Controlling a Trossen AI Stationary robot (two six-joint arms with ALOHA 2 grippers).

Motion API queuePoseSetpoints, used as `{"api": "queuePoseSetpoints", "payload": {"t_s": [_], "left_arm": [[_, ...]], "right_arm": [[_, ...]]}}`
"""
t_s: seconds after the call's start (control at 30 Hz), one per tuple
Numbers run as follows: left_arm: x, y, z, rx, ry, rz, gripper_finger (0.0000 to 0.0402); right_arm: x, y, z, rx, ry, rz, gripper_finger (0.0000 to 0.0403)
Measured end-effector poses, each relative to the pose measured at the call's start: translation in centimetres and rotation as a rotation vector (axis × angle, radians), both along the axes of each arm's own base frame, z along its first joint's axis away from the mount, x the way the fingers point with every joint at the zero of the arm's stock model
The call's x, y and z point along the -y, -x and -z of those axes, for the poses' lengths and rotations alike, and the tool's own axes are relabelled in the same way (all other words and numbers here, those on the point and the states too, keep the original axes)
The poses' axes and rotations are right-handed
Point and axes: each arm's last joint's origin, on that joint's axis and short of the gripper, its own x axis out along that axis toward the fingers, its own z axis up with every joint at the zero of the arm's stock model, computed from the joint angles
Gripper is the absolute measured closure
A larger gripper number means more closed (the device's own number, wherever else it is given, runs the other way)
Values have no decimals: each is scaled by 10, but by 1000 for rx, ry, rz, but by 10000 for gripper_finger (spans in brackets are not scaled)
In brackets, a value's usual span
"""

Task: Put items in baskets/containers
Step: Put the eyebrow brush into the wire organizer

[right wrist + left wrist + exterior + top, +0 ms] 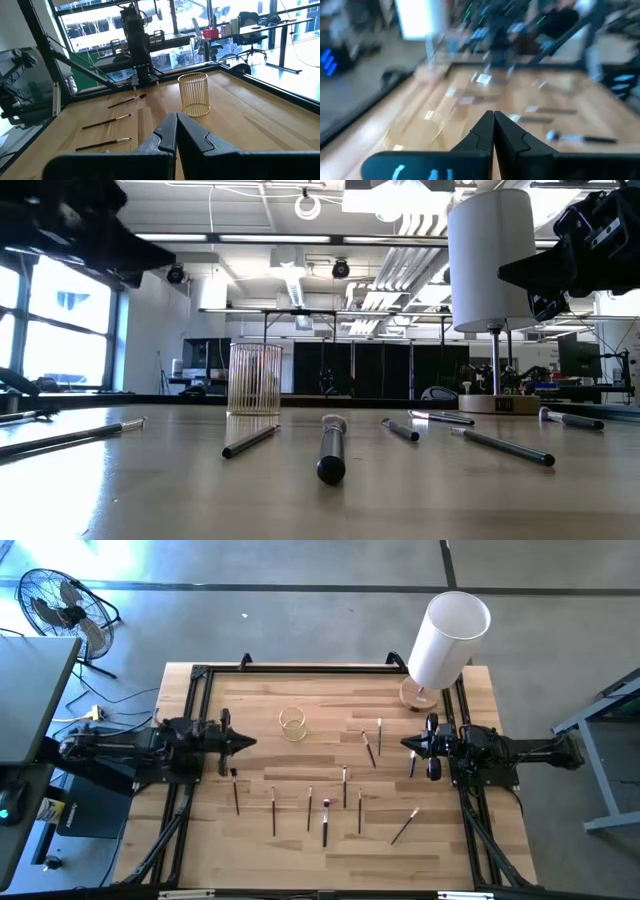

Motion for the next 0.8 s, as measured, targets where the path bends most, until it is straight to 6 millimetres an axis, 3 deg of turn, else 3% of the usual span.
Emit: {"api": "queuePoseSetpoints", "payload": {"t_s": [0.13, 0.37, 0.53, 0.8], "left_arm": [[-4, -23, -22, -80, 119, -172, 401], [-9, -65, -44, -430, 274, -499, 401], [-10, -80, -42, -693, 447, -750, 401], [-5, -72, -7, -962, 667, -960, 395]], "right_arm": [[0, 0, 0, -2, 0, -1, 398], [0, 0, 0, -2, 0, -1, 398], [0, 0, 0, -3, 0, -1, 398], [0, 0, 0, -2, 0, 0, 398]]}}
